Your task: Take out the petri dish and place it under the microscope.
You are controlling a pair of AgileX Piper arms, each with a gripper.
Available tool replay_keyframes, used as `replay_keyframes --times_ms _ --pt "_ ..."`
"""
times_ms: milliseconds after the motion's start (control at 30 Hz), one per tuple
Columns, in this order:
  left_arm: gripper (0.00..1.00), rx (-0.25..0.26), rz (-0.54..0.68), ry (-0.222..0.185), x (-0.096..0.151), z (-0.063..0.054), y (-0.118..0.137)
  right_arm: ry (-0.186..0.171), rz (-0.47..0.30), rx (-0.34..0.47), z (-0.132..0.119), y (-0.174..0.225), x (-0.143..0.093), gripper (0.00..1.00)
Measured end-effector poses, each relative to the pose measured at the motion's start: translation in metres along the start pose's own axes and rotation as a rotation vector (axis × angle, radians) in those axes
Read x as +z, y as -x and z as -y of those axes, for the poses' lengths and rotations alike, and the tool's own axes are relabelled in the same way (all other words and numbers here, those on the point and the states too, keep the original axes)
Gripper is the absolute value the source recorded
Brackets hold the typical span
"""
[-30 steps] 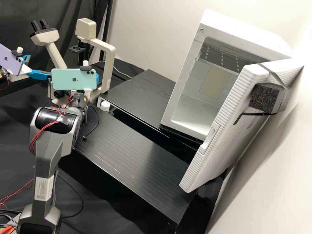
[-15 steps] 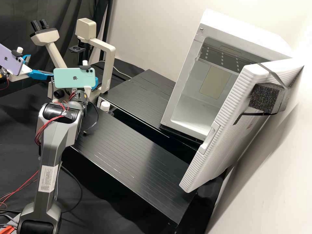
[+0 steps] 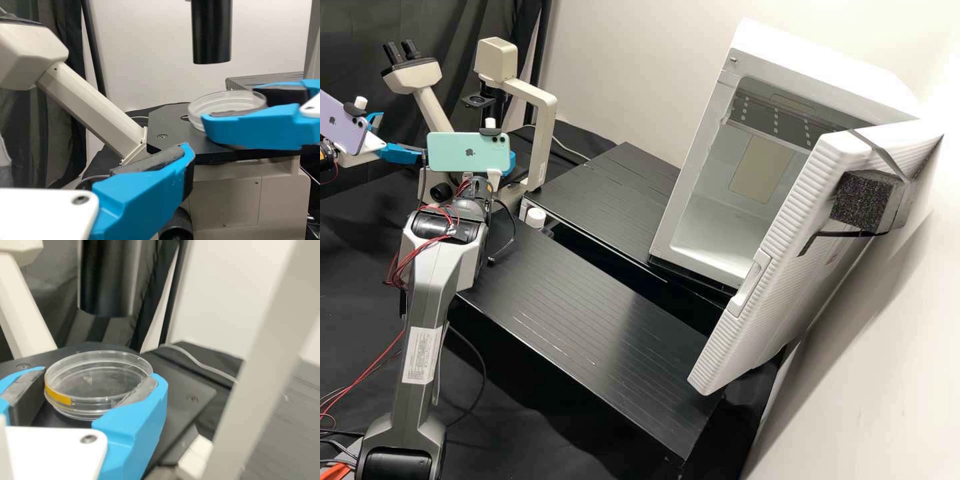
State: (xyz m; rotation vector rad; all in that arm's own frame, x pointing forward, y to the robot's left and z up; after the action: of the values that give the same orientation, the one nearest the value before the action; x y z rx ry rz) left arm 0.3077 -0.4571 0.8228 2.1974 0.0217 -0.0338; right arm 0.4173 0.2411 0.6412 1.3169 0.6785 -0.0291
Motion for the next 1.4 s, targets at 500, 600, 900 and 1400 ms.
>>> replay_keyframes --times_ms 500,600,900,1400 --pt "1.00 0.000 0.000 0.000 0.000 0.000 0.000 -0.011 0.029 0.004 0.007 -0.030 0.007 0.00" --pt "1.00 0.000 0.000 0.000 0.000 0.000 0.000 -0.011 0.030 0.003 0.009 -0.034 0.009 0.00" --pt "1.00 0.000 0.000 0.000 0.000 0.000 0.000 -0.022 0.037 -0.001 0.008 -0.036 0.014 1.00" --pt "1.00 0.000 0.000 0.000 0.000 0.000 0.000 -0.059 0.051 -0.002 0.006 -0.036 0.022 1.00"
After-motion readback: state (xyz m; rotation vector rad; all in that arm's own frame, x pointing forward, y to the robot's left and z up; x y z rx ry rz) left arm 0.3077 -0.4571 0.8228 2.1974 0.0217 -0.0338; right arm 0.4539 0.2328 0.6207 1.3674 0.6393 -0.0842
